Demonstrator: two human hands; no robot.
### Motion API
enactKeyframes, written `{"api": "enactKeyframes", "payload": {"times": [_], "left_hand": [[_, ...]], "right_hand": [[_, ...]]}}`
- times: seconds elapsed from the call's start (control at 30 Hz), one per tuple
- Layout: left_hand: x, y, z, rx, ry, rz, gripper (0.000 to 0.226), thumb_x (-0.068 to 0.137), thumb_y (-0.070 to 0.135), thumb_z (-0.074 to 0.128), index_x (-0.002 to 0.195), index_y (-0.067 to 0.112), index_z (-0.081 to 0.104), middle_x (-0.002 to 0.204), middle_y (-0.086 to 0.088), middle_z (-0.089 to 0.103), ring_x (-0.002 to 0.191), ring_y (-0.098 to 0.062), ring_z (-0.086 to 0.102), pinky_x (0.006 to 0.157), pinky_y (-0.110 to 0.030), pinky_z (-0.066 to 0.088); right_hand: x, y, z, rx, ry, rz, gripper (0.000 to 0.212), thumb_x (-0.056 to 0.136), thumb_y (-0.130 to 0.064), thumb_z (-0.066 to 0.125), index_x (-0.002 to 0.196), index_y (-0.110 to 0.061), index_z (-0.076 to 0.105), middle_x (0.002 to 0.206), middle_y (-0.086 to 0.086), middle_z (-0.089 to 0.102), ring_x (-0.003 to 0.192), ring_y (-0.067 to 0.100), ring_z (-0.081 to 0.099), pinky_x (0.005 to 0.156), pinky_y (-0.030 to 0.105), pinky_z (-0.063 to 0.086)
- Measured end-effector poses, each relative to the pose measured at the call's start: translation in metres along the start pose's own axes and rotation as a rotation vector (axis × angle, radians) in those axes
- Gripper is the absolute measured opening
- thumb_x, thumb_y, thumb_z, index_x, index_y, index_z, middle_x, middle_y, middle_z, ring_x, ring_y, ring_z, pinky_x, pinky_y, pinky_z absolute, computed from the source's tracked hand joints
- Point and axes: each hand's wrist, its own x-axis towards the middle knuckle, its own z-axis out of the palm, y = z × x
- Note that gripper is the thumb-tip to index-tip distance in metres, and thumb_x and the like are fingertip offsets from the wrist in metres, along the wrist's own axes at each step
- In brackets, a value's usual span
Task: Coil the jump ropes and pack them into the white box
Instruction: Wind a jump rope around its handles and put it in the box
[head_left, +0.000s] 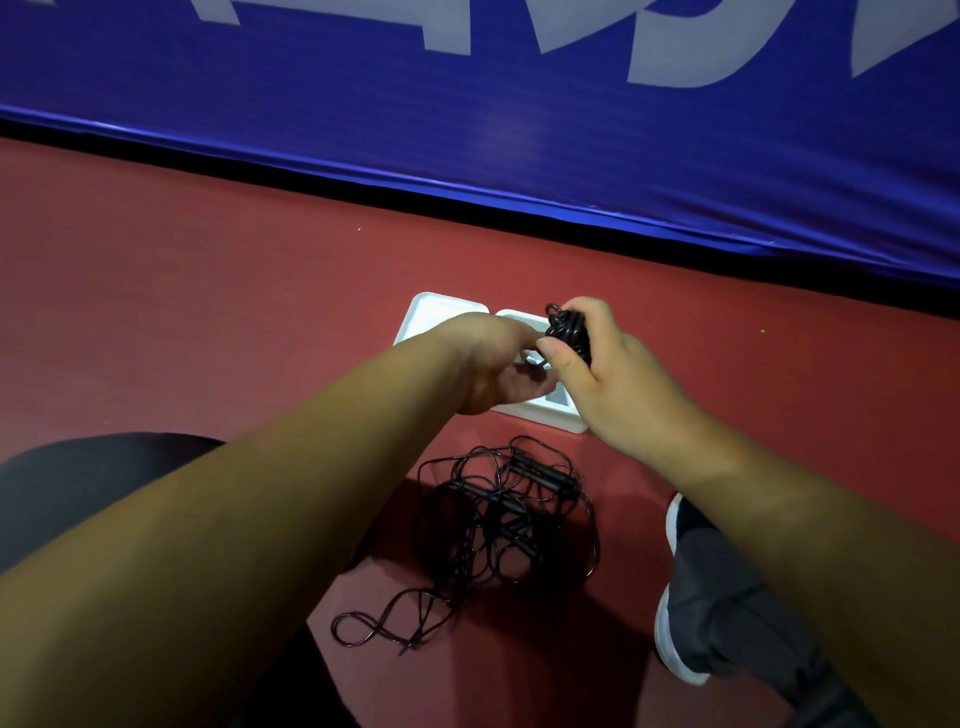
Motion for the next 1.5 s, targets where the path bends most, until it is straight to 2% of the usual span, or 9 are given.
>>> {"api": "enactKeyframes", "payload": {"times": [0.1,0.17,0.3,0.4,0.5,0.73,1.0,1.17,1.5], "left_hand": [[0.009,0.004,0.0,-0.063,0.059,0.121,0.026,0.105,-0.006,0.047,0.128,-0.003,0.059,0.123,-0.02,0.068,0.108,-0.026,0.074,0.078,-0.031,0.066],[0.007,0.004,0.003,-0.038,0.103,0.198,0.028,0.105,-0.006,0.049,0.125,0.011,0.061,0.121,-0.019,0.065,0.106,-0.025,0.072,0.077,-0.027,0.064],[0.002,0.004,0.006,-0.032,0.111,0.317,0.042,0.107,-0.003,0.051,0.144,0.014,0.058,0.093,-0.01,0.071,0.077,-0.016,0.064,0.067,-0.025,0.053],[0.001,0.002,0.007,-0.031,0.141,0.347,0.032,0.108,0.008,0.055,0.138,0.018,0.061,0.095,-0.008,0.075,0.064,-0.009,0.065,0.061,-0.025,0.047],[0.002,0.001,0.008,-0.035,0.149,0.365,0.023,0.109,0.014,0.055,0.128,0.013,0.068,0.092,-0.007,0.073,0.067,-0.012,0.062,0.061,-0.027,0.044],[0.001,0.005,0.008,-0.052,0.065,0.345,0.028,0.111,0.007,0.046,0.121,0.005,0.072,0.087,-0.006,0.067,0.068,-0.013,0.05,0.056,-0.022,0.038],[0.009,0.001,0.002,-0.074,0.067,0.356,0.006,0.103,0.004,0.063,0.105,0.006,0.068,0.083,-0.009,0.072,0.065,-0.016,0.062,0.049,-0.022,0.045],[0.009,0.001,0.0,-0.075,0.032,0.357,0.011,0.105,0.005,0.059,0.111,0.004,0.069,0.085,-0.009,0.072,0.065,-0.014,0.064,0.049,-0.021,0.044],[0.006,0.005,0.0,0.011,0.012,0.362,0.012,0.101,0.003,0.064,0.11,0.004,0.072,0.091,-0.01,0.075,0.07,-0.016,0.065,0.052,-0.024,0.043]], "right_hand": [[0.003,0.002,0.003,0.048,0.066,0.063,0.034,0.106,-0.053,0.052,0.13,-0.029,0.046,0.089,-0.01,0.065,0.081,-0.002,0.061,0.065,0.016,0.041],[0.006,0.003,0.004,0.107,0.085,0.127,0.035,0.104,-0.058,0.05,0.127,-0.032,0.046,0.09,-0.007,0.067,0.075,0.006,0.063,0.064,0.027,0.045],[0.009,0.003,0.002,0.271,0.055,0.229,0.031,0.103,-0.063,0.047,0.118,-0.037,0.047,0.09,0.0,0.068,0.056,0.018,0.066,0.052,0.033,0.05],[0.009,0.001,0.001,0.404,0.022,0.265,0.024,0.103,-0.061,0.047,0.113,-0.04,0.05,0.091,0.003,0.069,0.054,0.021,0.066,0.051,0.036,0.053],[0.01,-0.001,0.002,0.585,-0.013,0.297,0.019,0.105,-0.058,0.048,0.111,-0.041,0.055,0.088,0.004,0.07,0.06,0.027,0.064,0.055,0.042,0.055],[0.009,-0.003,-0.001,0.781,-0.003,0.315,0.023,0.111,-0.043,0.05,0.11,-0.031,0.069,0.089,0.005,0.07,0.066,0.027,0.058,0.055,0.039,0.05],[0.008,-0.004,-0.001,0.906,-0.012,0.299,0.033,0.113,-0.04,0.047,0.11,-0.013,0.067,0.085,0.017,0.065,0.055,0.025,0.05,0.053,0.034,0.043],[0.009,-0.006,-0.001,0.901,-0.005,0.303,0.029,0.114,-0.037,0.043,0.127,-0.015,0.058,0.083,0.015,0.065,0.054,0.024,0.049,0.052,0.032,0.044],[0.005,-0.01,-0.006,1.009,-0.036,0.342,0.031,0.113,-0.032,0.04,0.125,-0.009,0.057,0.081,0.019,0.06,0.051,0.024,0.047,0.05,0.032,0.044]]}}
